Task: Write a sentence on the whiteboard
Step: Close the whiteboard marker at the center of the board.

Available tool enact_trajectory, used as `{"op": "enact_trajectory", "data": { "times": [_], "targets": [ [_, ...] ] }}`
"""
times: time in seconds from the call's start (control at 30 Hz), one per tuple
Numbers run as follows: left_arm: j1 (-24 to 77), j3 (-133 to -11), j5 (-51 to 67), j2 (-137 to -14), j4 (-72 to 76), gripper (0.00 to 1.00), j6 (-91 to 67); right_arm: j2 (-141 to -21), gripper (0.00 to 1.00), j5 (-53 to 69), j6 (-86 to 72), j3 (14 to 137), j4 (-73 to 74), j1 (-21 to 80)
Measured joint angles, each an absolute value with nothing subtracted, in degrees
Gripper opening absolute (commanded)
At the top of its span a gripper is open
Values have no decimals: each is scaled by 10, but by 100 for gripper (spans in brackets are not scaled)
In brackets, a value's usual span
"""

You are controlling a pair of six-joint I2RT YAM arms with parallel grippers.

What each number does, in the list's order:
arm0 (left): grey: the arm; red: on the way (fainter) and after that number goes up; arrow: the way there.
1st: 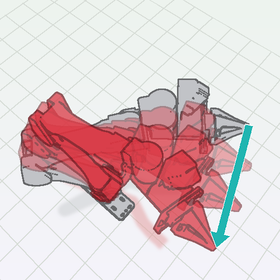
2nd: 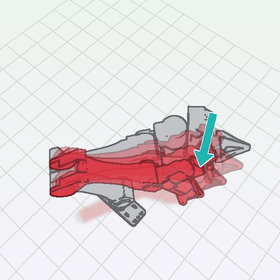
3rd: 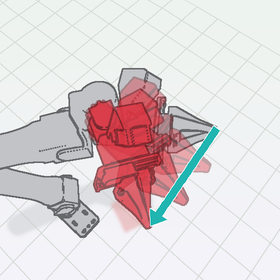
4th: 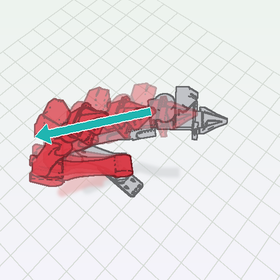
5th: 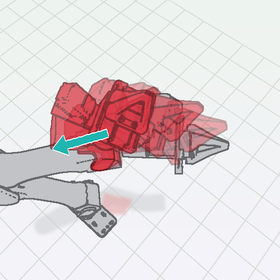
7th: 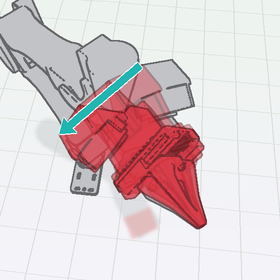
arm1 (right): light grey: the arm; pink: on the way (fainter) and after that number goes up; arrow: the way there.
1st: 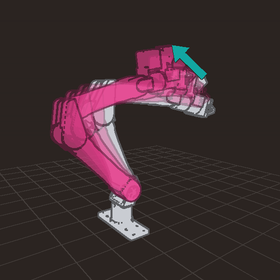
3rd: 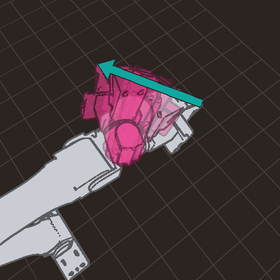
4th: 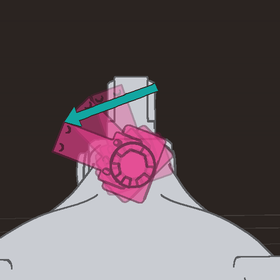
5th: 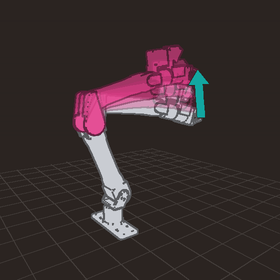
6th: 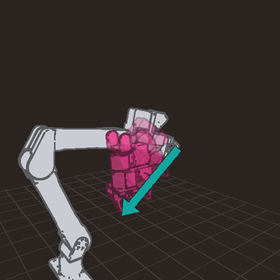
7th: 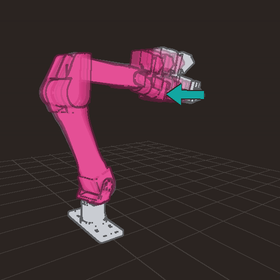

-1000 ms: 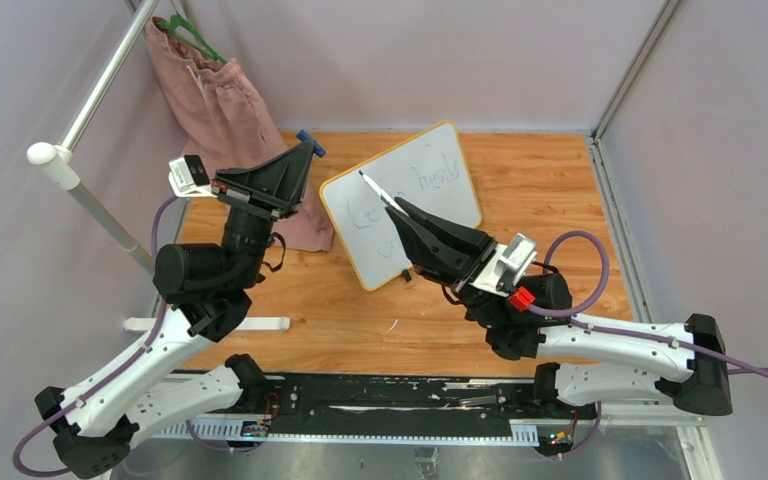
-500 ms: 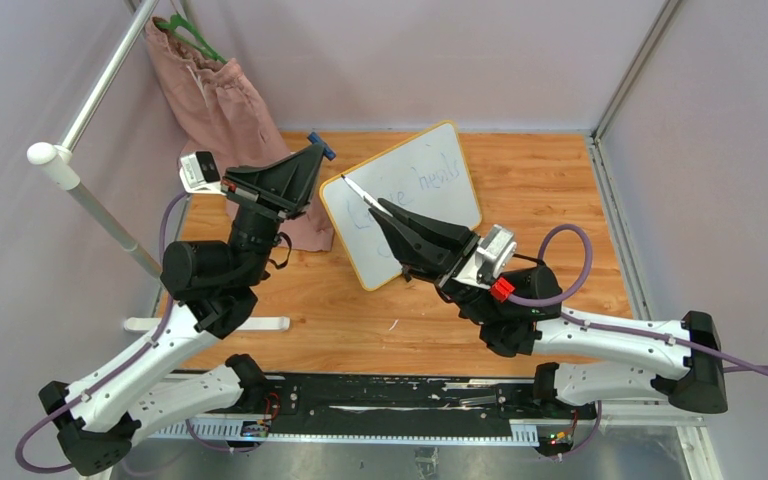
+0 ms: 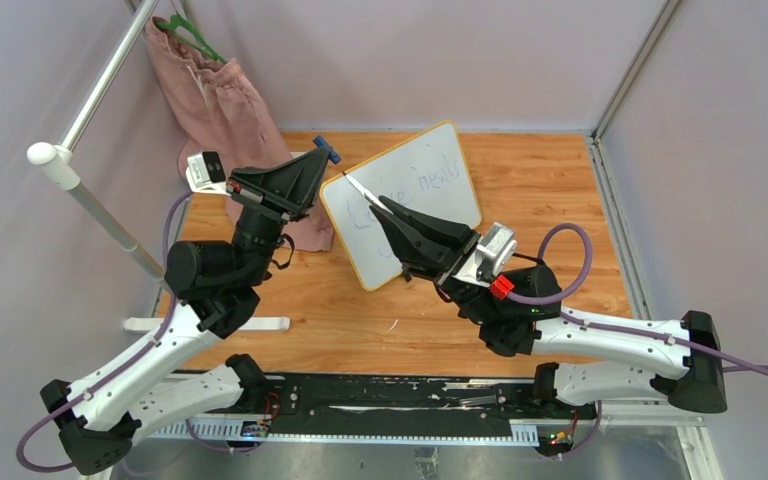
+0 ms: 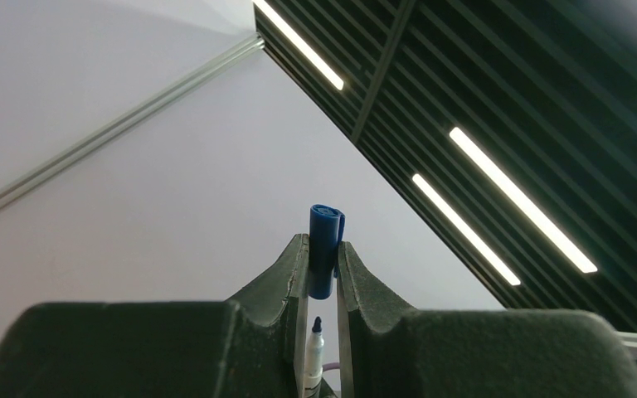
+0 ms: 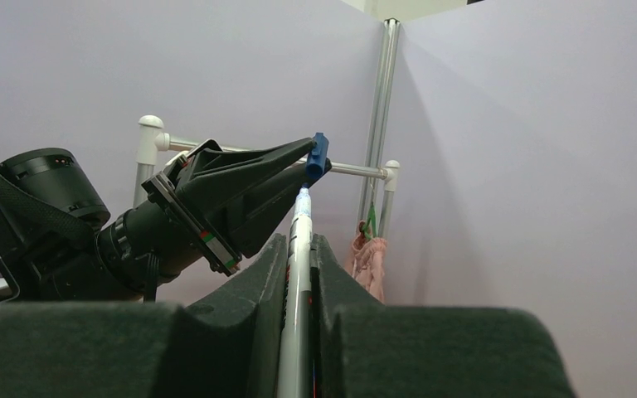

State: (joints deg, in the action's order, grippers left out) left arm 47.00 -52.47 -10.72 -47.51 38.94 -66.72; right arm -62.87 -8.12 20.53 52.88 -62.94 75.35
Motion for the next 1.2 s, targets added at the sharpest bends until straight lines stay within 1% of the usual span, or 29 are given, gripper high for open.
{"op": "enact_trajectory", "data": {
  "times": [1.2],
  "targets": [
    [470,-505,-77,-479,408,0,-682,-629,0,-96,206,531,-630,754]
  ]
}}
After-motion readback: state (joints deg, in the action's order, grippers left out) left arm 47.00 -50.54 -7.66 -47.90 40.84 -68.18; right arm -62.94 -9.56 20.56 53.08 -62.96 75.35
